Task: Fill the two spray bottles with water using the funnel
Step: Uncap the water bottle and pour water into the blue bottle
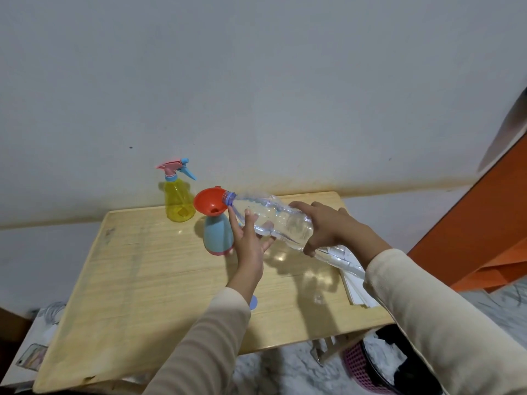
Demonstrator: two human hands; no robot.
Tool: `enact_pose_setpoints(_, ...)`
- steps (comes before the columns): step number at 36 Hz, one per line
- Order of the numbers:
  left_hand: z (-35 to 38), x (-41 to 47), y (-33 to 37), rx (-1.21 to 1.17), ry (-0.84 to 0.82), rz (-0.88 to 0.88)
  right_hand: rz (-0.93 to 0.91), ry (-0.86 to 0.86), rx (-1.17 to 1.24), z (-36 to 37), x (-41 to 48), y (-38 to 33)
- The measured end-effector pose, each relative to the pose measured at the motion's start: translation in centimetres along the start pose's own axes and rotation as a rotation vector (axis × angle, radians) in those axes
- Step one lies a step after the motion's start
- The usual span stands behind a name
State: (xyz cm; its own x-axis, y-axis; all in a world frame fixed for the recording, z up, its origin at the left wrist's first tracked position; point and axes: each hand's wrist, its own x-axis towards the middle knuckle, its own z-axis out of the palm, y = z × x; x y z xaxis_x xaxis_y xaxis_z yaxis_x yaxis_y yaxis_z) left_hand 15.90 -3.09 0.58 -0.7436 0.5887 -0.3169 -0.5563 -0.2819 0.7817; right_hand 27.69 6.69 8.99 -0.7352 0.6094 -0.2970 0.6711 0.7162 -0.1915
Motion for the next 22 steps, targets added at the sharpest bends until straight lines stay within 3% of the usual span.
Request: enact_pose_setpoints(22,0.13,-0.42,-0.11,-0.023,0.018,-0.015,-0.008,-0.001,-0.068,-0.67,-0.31,-0.69)
